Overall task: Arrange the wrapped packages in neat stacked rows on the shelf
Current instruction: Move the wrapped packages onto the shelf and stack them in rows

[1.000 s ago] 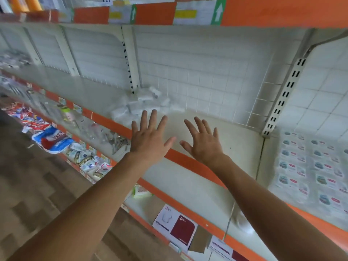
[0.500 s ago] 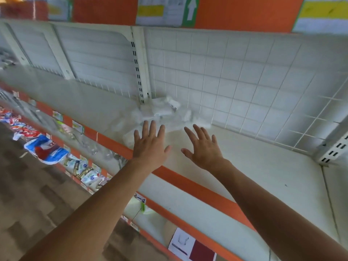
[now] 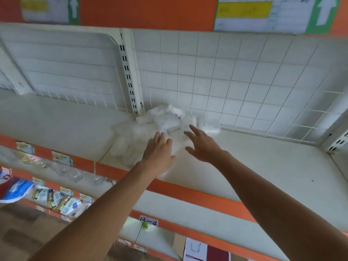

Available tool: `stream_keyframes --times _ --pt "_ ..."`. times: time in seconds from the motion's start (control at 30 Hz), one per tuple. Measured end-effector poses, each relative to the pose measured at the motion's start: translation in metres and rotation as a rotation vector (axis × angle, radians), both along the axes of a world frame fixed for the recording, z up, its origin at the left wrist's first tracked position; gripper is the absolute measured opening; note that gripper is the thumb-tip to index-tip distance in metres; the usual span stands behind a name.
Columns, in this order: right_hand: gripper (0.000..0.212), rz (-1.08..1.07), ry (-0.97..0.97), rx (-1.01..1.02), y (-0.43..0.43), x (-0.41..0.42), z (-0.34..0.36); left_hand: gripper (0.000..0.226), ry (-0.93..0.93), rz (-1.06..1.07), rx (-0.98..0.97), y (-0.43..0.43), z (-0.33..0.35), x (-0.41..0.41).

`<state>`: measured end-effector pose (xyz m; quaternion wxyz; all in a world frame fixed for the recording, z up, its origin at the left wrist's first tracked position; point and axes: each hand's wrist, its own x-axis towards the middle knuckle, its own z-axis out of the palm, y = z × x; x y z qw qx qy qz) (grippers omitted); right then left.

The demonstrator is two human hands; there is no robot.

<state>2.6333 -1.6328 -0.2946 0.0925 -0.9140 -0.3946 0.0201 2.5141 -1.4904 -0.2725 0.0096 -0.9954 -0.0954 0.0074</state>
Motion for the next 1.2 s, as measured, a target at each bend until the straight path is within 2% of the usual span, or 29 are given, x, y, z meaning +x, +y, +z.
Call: stream_keyframes --times 0.13,0.33,0.47,0.6,0.77,1.03,1.2 --pt "0.059 -0.008 0.045 0.058 0.009 0.006 0.001 0.047 -0.024 -0.039 -0.028 0.006 0.002 0.011" --pt "0.049 -0.048 0.013 0.040 0.015 0.011 0.008 0.046 0.004 -0.023 -0.133 0.017 0.006 0.023" --pt "0.056 -0.077 -0.027 0.033 0.008 0.008 0.010 0.054 0.035 0.005 -0.173 0.019 0.007 0.030" --pt "0.068 -0.139 -0.048 0.031 -0.010 0.004 0.013 0.060 -0.055 -0.045 -0.177 0.015 0.011 0.033" --pt "0.075 -0.272 -0.094 0.024 -0.044 -0.003 0.027 0.063 -0.165 -0.168 -0.161 -0.009 0.026 0.041" --pt "0.071 -0.591 -0.193 -0.015 -0.132 -0.036 0.047 0.060 -0.195 -0.356 -0.271 -0.074 0.029 0.061" --pt "0.071 -0.697 -0.218 0.002 -0.201 -0.057 0.050 0.061 -0.191 -0.450 -0.319 -0.138 0.029 0.059"
